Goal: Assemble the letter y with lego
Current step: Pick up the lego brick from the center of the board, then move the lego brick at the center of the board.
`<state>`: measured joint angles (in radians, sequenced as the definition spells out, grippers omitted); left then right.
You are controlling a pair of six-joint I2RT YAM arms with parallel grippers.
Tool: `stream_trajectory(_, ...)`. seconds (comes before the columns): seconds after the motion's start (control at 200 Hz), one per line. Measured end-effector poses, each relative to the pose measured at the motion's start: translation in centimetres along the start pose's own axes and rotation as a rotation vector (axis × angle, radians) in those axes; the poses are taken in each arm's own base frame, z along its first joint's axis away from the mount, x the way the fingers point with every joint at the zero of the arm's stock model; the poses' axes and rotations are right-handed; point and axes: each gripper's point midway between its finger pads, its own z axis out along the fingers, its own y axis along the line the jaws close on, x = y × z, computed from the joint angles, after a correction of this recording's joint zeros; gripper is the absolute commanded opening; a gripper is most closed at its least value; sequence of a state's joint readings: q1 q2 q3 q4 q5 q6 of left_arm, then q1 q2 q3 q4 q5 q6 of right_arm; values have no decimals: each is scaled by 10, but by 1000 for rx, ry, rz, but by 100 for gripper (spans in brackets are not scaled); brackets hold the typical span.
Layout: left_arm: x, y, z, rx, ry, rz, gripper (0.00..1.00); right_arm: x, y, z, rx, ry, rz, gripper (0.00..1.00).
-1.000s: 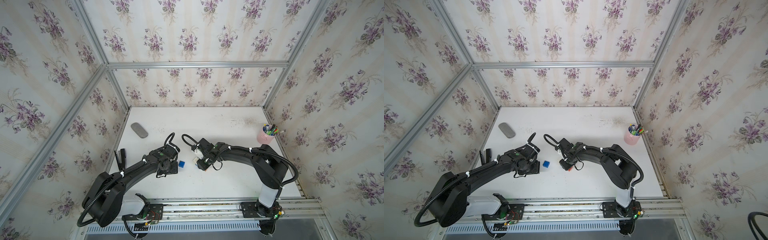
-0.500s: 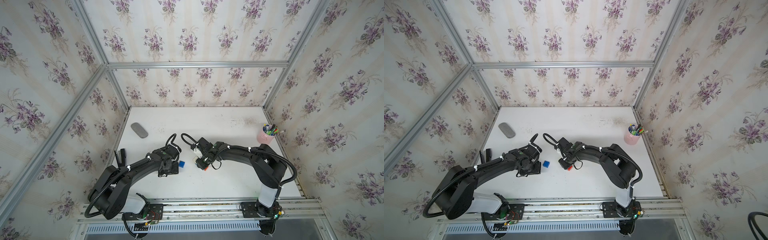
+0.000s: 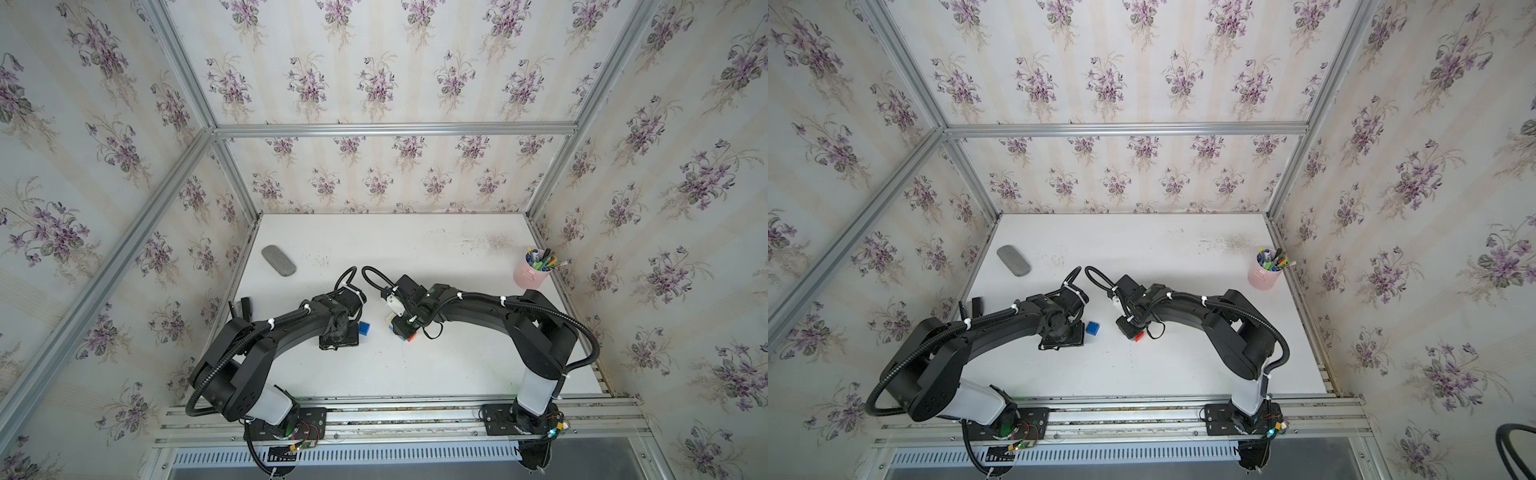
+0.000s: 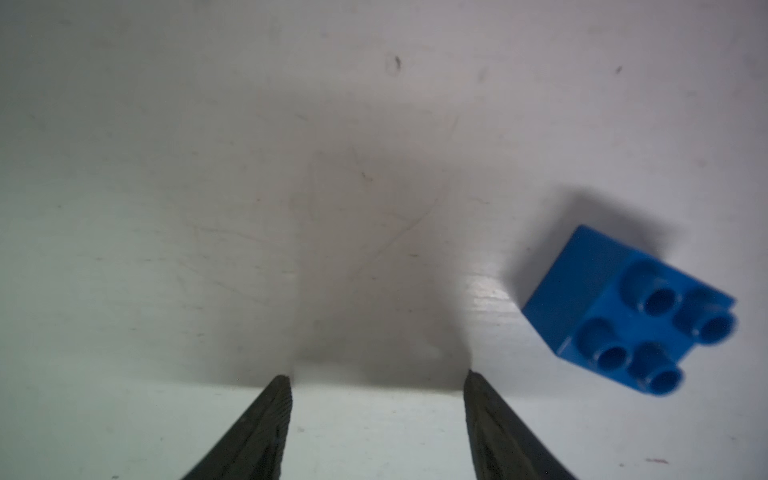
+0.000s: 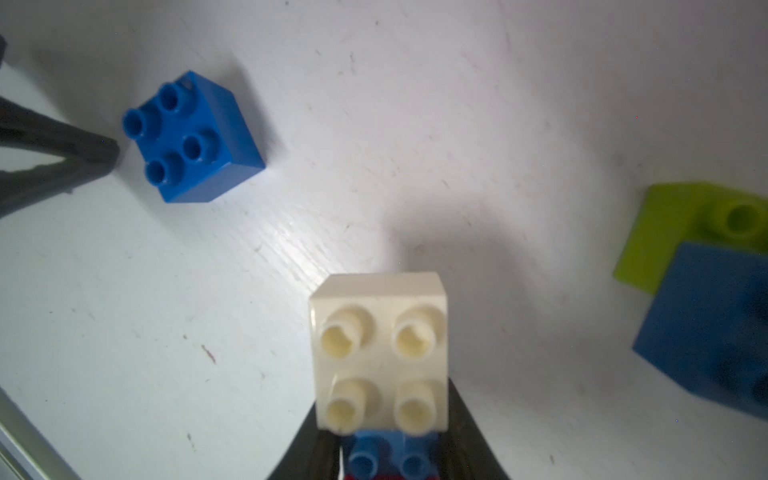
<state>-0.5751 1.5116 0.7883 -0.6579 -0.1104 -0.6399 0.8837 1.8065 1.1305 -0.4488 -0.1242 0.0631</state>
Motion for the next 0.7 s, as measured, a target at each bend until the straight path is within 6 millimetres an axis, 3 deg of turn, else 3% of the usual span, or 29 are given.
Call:
stream_trajectory(0.34, -22, -13, 6, -10, -23, 4, 66, 4, 2, -22, -7, -57, 31, 28)
stream_trajectory(0.705, -32, -34, 7, 24, -53, 38, 66, -4, 5, -26, -20, -90, 53, 28)
